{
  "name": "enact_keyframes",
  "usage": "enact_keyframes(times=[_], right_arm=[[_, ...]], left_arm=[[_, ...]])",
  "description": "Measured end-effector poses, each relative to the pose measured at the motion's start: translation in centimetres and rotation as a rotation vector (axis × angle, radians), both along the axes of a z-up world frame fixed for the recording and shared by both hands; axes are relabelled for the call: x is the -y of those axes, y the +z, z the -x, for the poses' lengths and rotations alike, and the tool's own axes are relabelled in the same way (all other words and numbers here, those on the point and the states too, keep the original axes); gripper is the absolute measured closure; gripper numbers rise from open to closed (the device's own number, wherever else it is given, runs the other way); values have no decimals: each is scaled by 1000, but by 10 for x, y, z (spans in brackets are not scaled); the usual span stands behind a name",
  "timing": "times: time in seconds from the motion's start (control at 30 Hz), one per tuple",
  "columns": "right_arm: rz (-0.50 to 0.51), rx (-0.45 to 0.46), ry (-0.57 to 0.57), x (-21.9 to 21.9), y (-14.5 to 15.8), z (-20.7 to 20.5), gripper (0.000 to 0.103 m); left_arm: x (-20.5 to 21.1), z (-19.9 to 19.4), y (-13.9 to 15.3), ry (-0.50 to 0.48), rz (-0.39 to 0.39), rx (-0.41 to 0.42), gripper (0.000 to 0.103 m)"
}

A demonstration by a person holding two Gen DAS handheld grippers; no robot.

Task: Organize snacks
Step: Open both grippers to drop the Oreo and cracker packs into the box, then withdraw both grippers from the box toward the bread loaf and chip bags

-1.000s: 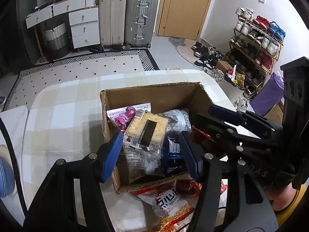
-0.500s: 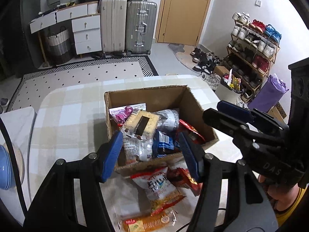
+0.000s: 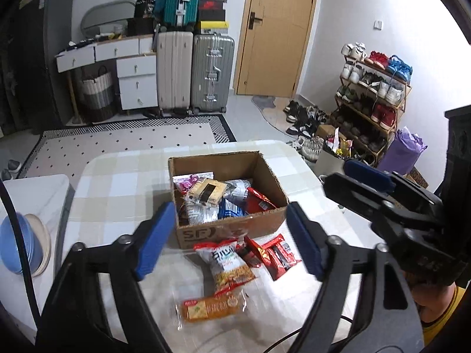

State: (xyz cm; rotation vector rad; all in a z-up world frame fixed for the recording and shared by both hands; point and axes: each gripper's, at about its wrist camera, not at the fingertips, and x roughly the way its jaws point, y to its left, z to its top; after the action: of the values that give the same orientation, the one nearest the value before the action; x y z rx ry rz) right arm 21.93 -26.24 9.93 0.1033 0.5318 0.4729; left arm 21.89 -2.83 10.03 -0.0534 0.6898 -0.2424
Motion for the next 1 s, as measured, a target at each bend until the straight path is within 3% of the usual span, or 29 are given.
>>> enact_keyframes(times=[0.2,0.3,0.47,0.73,0.87,1.0], right_arm=[[3,92,45,-9,12,67,29],[-14,126,48,-12,10,96,17],[-32,111,58,-11,-9,133,17],[-72,101,11,5,-46,159,17],[-95,94,-9,14,-62,163,17],[-107,84,-17,20,-75,163,16]], left_arm=[[-10,77,14,53,-17,93,20],[-18,105,7,61,13,85,20],[-40,144,-22,111,90,81,20],[-44,170,-61,126,42,108,20],[-46,179,-79,130,58,126,20],[-43,178,-100,111,25,89,20]])
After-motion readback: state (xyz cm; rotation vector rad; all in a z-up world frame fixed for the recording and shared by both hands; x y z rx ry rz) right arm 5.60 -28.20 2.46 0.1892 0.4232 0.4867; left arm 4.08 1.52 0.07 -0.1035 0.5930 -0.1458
